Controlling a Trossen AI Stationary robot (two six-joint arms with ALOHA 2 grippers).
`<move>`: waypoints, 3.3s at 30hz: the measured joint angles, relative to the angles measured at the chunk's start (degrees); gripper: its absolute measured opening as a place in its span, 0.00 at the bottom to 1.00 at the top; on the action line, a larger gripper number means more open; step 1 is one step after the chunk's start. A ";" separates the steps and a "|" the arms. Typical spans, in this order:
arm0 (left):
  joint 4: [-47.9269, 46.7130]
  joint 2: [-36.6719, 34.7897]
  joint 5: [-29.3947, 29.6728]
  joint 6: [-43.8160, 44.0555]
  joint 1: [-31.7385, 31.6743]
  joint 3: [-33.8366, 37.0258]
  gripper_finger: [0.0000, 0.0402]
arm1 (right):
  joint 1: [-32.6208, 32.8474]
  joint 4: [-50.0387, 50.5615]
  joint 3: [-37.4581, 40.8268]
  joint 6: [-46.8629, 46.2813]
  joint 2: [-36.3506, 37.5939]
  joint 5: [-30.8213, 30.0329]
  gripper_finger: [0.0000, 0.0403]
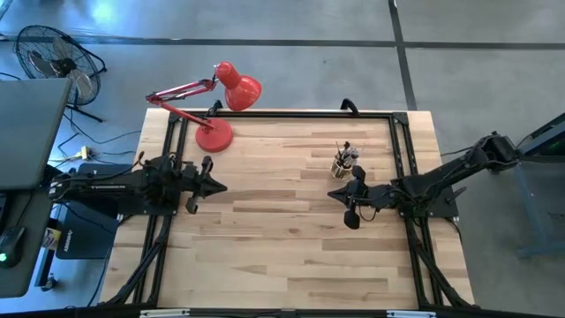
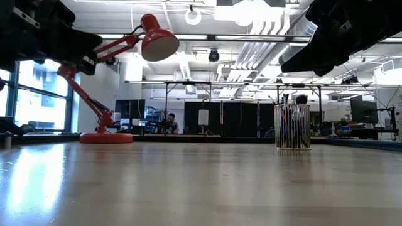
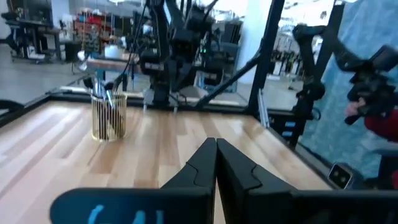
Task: Put items in baskets/containers
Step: Return to Home Position
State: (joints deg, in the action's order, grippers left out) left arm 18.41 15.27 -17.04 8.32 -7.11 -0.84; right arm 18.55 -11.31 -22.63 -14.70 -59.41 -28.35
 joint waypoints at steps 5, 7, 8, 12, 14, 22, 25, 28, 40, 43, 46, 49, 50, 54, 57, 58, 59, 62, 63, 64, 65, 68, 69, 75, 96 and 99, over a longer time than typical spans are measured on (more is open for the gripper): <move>-6.04 -8.36 0.50 1.68 0.00 0.00 0.01 | 0.00 1.14 0.00 -1.06 -0.01 0.31 0.01; -10.26 -12.07 1.43 2.39 0.00 0.02 0.01 | 0.00 1.67 0.00 -2.06 -0.01 0.47 0.01; -12.66 -14.02 2.04 2.47 0.00 0.02 0.01 | 0.00 2.02 0.00 -2.61 -0.01 0.69 0.01; -17.11 -14.76 5.53 2.46 0.01 -0.22 0.01 | 0.00 2.49 0.00 -3.29 -0.01 2.02 0.01; -17.39 -14.40 7.13 1.56 0.00 -0.28 0.01 | 0.00 2.45 0.00 -3.32 -0.01 1.91 0.01; -17.61 -13.40 8.29 -4.07 0.00 -0.28 0.01 | 0.04 2.55 0.00 -3.30 -0.01 1.93 0.01; -17.69 -12.48 8.76 -5.16 0.00 -0.28 0.01 | 0.04 2.57 0.00 -2.98 -0.01 2.31 0.01; -17.75 -11.59 8.91 -5.18 0.00 -0.28 0.01 | 0.04 2.57 0.00 -2.86 -0.01 2.20 0.01; -18.10 -10.50 11.39 -6.60 0.00 -0.30 0.01 | -0.22 2.69 0.00 -1.32 0.04 1.79 0.00; -18.10 -10.50 11.39 -6.58 0.00 -0.30 0.01 | -0.22 5.28 0.00 -1.23 1.24 1.90 0.00; -18.10 -10.50 11.39 -6.58 0.00 -0.30 0.01 | -0.22 8.70 0.00 -0.39 4.26 2.95 0.00; -18.12 -10.50 11.39 -6.58 0.00 -0.30 0.01 | -0.66 9.90 0.00 3.36 7.79 6.95 0.00; -18.12 -10.50 11.39 -6.58 0.00 -0.30 0.01 | -1.18 9.90 0.00 4.86 8.75 8.26 0.00; -18.12 -10.50 11.38 -6.56 0.00 -0.30 0.01 | -5.64 10.63 0.00 8.17 11.61 12.56 0.00; -18.12 -10.50 11.39 -6.56 0.00 -0.30 0.01 | -9.50 11.23 0.02 9.91 12.30 17.21 0.00; -18.12 -10.50 11.37 -6.56 0.00 -0.30 0.01 | -10.57 11.14 0.02 10.27 12.34 18.77 0.00; -18.12 -10.50 11.37 -6.55 0.00 -0.30 0.01 | -11.49 11.11 0.02 10.61 12.34 20.29 0.00; -18.12 -10.50 11.39 -6.54 0.00 -0.30 0.01 | -13.26 11.53 0.02 11.03 12.38 23.34 0.00; -18.12 -10.50 11.41 -6.54 0.00 -0.30 0.01 | -13.56 11.91 0.02 11.34 12.53 23.84 0.00; -18.12 -10.50 11.43 -6.54 0.00 -0.30 0.01 | -13.78 12.51 0.02 11.90 12.77 24.45 0.00; -18.12 -10.50 11.43 -6.54 0.00 -0.30 0.01 | -13.91 13.02 0.02 12.14 13.13 24.92 0.00; -18.14 -10.50 11.45 -6.53 0.00 -0.30 0.01 | -14.10 14.82 0.03 12.23 15.28 25.20 0.00; -18.12 -10.50 11.45 -6.51 0.00 -0.30 0.01 | -14.09 15.58 0.02 12.24 16.17 24.75 0.00; -18.14 -10.50 11.47 -6.51 0.00 -0.30 0.01 | -13.97 19.54 0.45 12.24 22.80 24.26 0.00; -18.14 -10.50 11.60 -6.49 0.00 -0.30 0.01 | -13.97 26.76 17.00 10.77 55.05 27.03 0.00; -18.14 -10.50 11.60 -6.49 0.00 -0.30 0.01 | -13.97 31.44 15.80 10.71 57.62 27.30 0.00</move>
State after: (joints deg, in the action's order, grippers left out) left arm 0.27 4.78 -5.43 1.83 -7.11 -1.15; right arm 4.58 20.14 -6.84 -3.99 -1.79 -1.06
